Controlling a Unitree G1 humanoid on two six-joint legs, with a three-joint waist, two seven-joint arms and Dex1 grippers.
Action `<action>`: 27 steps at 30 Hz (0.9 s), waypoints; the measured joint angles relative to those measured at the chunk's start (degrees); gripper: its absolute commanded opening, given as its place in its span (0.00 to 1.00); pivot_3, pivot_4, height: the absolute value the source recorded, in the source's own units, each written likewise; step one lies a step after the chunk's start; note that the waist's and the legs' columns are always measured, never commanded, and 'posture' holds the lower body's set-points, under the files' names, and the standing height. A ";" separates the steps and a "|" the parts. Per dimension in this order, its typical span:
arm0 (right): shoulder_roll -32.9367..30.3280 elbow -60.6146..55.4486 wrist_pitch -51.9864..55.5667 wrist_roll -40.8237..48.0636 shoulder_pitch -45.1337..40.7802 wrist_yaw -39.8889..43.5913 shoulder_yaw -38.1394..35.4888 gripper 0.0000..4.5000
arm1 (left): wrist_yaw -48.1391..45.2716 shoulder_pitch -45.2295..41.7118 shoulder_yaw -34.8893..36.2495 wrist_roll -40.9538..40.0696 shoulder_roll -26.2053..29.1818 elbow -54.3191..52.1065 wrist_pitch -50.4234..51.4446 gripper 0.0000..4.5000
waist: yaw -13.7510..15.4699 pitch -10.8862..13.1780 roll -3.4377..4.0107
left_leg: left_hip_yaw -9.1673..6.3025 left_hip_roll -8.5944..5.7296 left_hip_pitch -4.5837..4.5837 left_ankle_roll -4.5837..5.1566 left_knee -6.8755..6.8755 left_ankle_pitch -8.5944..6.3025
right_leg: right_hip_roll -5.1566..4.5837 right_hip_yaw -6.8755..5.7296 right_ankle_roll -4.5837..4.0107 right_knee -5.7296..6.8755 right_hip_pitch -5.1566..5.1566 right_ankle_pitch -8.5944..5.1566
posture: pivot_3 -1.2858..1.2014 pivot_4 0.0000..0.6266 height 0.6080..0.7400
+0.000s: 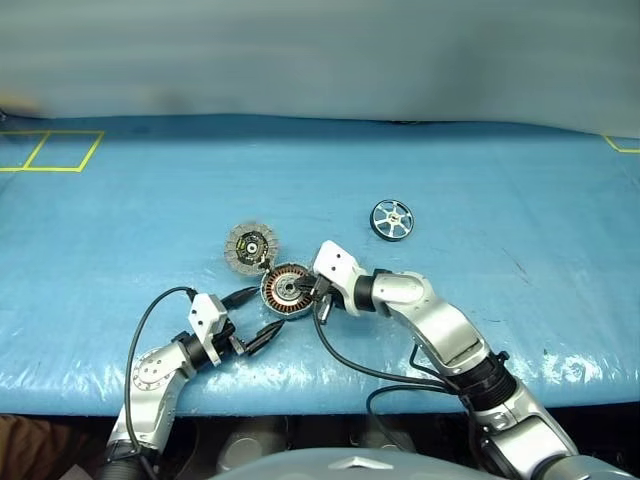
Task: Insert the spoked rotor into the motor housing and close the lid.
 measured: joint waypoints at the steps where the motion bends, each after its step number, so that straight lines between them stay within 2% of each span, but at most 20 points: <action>1: 0.01 0.10 0.00 -0.01 0.00 -0.03 -0.01 0.00 | 0.00 -0.02 0.01 0.00 0.00 0.00 0.05 1.00 | 0.00 0.00 0.00 | 0.00 0.00 0.00 0.00 0.00 0.00 | 0.00 0.00 0.00 0.00 0.00 0.00 | 0.52 0.24 1.00; 12: 0.61 3.22 -1.44 -0.17 -0.01 -0.19 -0.38 0.00 | 0.04 -0.61 0.00 0.61 -0.01 0.00 0.91 1.00 | -0.03 0.00 0.00 | 0.00 0.00 0.00 0.00 0.01 0.00 | 0.00 -0.01 0.00 0.00 0.01 0.00 | 0.52 0.24 1.00; 27: 2.03 1.85 -1.11 -0.03 -0.01 -0.08 -0.34 0.00 | 0.29 -0.59 -0.04 1.04 -0.25 -0.54 1.74 1.00 | -0.09 0.00 0.01 | 0.00 0.00 0.00 0.00 0.00 0.00 | 0.01 0.00 -0.01 0.00 0.00 0.01 | 0.52 0.24 1.00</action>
